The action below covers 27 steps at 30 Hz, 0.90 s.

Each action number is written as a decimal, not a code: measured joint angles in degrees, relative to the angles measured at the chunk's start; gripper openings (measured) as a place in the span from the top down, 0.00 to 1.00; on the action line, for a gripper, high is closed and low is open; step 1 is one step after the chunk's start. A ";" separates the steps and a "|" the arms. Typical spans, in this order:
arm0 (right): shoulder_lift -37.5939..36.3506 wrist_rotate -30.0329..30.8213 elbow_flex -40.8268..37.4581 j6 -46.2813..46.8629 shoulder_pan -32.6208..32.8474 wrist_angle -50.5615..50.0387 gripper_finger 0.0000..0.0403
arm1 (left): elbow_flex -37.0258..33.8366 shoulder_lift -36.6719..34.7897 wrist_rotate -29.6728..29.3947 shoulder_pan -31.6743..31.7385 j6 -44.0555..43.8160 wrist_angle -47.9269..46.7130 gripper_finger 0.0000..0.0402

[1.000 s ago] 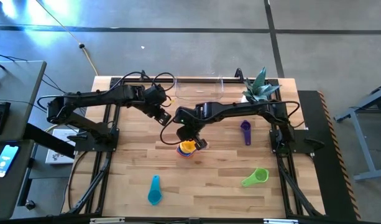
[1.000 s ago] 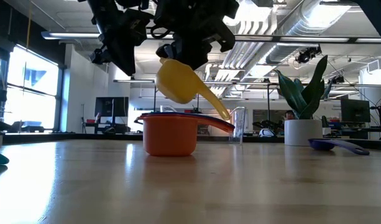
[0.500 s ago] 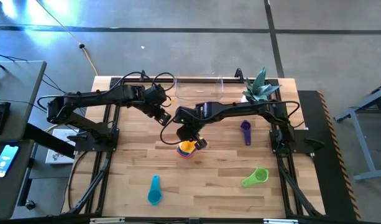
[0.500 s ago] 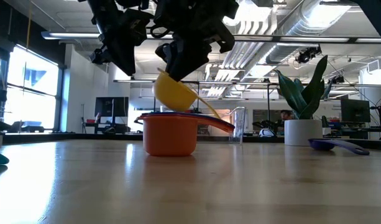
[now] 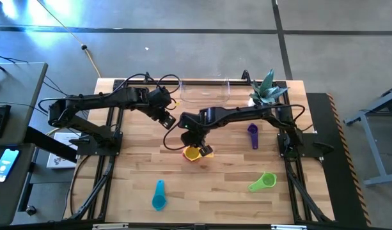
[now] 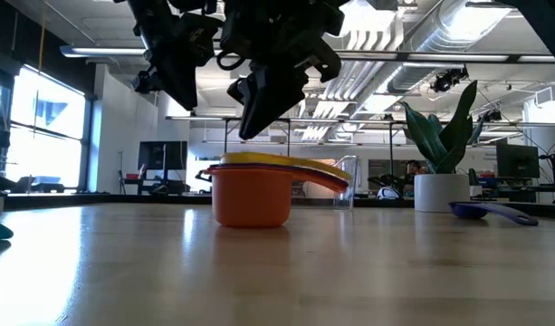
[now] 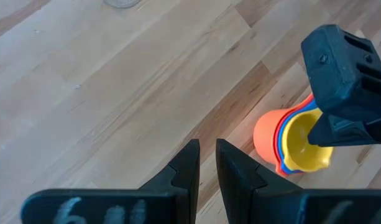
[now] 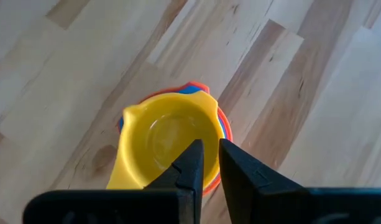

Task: Nest measuring cups in basket
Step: Stack the yellow measuring cup on top of the blue measuring cup

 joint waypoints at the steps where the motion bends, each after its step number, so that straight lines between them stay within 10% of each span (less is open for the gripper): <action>1: 0.00 0.04 0.00 0.02 -0.02 -0.15 0.89 | 0.00 0.00 0.00 -0.02 0.00 0.00 0.89; 27: -0.26 -5.68 6.73 24.83 4.86 -19.36 0.83 | 0.00 0.00 1.21 -0.52 6.18 0.02 0.89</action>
